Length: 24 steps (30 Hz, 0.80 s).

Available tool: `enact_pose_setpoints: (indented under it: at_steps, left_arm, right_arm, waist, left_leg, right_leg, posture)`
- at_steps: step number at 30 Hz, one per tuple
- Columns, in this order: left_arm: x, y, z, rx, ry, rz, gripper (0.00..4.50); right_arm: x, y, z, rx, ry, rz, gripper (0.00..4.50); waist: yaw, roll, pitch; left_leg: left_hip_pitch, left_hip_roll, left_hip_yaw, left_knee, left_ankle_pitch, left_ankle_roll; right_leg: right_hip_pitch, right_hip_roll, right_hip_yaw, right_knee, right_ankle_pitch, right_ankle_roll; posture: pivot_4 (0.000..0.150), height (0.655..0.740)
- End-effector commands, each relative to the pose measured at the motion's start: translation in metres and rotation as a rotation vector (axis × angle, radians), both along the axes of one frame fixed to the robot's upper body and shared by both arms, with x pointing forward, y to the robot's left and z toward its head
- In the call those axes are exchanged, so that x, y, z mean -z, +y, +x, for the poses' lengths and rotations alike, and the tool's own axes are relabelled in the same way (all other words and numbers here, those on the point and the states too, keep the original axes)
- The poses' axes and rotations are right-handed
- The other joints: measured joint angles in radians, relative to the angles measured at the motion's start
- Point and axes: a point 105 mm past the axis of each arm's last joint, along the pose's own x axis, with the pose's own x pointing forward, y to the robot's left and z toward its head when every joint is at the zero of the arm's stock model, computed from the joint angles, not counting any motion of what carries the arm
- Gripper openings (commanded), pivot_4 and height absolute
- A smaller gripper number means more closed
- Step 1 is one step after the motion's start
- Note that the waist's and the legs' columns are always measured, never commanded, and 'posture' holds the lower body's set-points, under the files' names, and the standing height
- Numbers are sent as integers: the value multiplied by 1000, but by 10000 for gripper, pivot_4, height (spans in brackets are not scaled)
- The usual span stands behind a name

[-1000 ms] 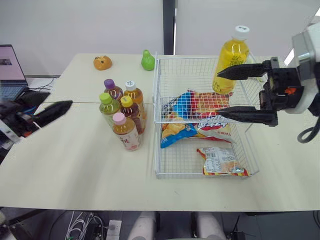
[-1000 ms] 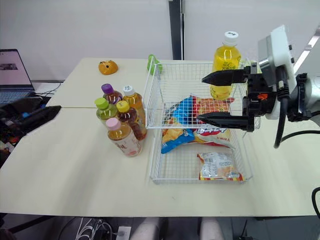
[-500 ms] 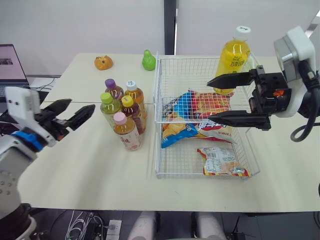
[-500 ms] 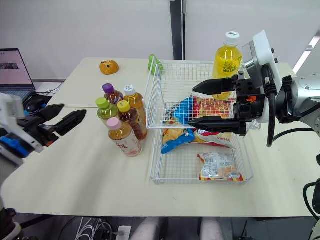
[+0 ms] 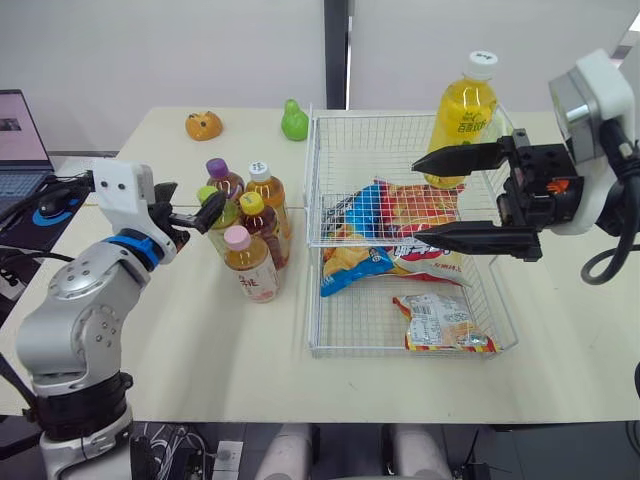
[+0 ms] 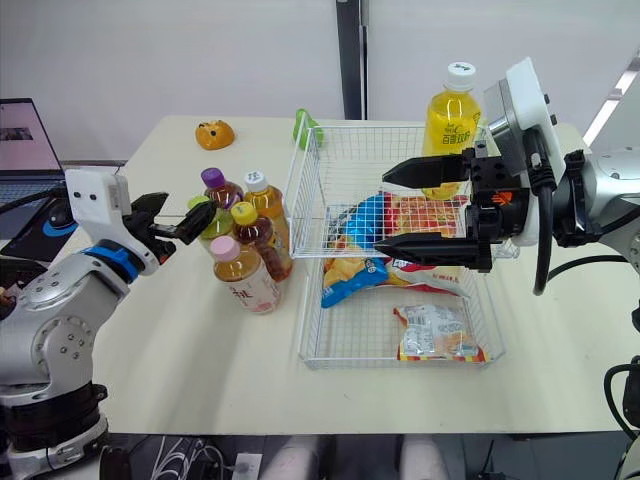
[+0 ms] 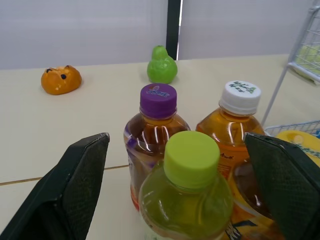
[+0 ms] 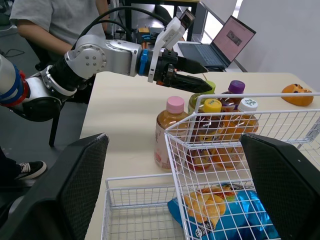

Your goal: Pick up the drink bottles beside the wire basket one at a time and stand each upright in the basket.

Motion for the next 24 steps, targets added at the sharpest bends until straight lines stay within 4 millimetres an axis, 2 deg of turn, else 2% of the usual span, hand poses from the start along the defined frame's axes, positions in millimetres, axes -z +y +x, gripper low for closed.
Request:
enact_pose_setpoints:
  at_steps: [1, 8, 11, 16, 19, 24]
  left_arm:
    - [-10, -4, 5, 2, -50, 17, 44705]
    - [-7, -9, 14, 11, -38, 17, 44705]
    - [-6, -13, 19, 23, -33, 19, 38610]
    - [-4, -16, 22, 28, -22, 21, 21861]
    - [-1, -15, 20, 31, -20, 21, 13734]
    - [-1, -12, 13, 34, -24, 26, 13943]
  right_arm:
    - [-12, 0, -6, -2, -60, 15, 45000]
    - [-13, 0, -6, 0, -60, 17, 45000]
    - [-12, 0, -6, 2, -60, 17, 45000]
    - [-13, -1, -6, 5, -63, 17, 45000]
    - [-13, -2, -7, 9, -65, 16, 45000]
    - [-14, -3, -7, 15, -69, 15, 45000]
  waist:
    - [0, 0, 0]
    - [-1, 0, 0]
    - [0, 0, 0]
    - [-1, 0, 0]
    - [-2, 0, 0]
    - [-2, 0, 0]
  left_leg:
    - [0, 0, 0, 0, 0, 0]
    - [0, 0, 0, 0, 0, 0]
    - [0, 0, 0, 0, 0, 0]
    - [0, 0, 0, 0, 0, 0]
    - [0, 0, 0, 0, 0, 0]
    - [0, 0, 0, 0, 0, 0]
  right_leg:
    - [0, 0, 0, 0, 0, 0]
    - [0, 0, 0, 0, 0, 0]
    - [0, 0, 0, 0, 0, 0]
    - [0, 0, 0, 0, 0, 0]
    - [0, 0, 0, 0, 0, 0]
    - [0, 0, 0, -1, 0, 0]
  posture:
    - [1500, 7400]
    - [1500, 7400]
    - [1500, 7400]
    - [1500, 7400]
    - [1500, 7400]
    - [1500, 7400]
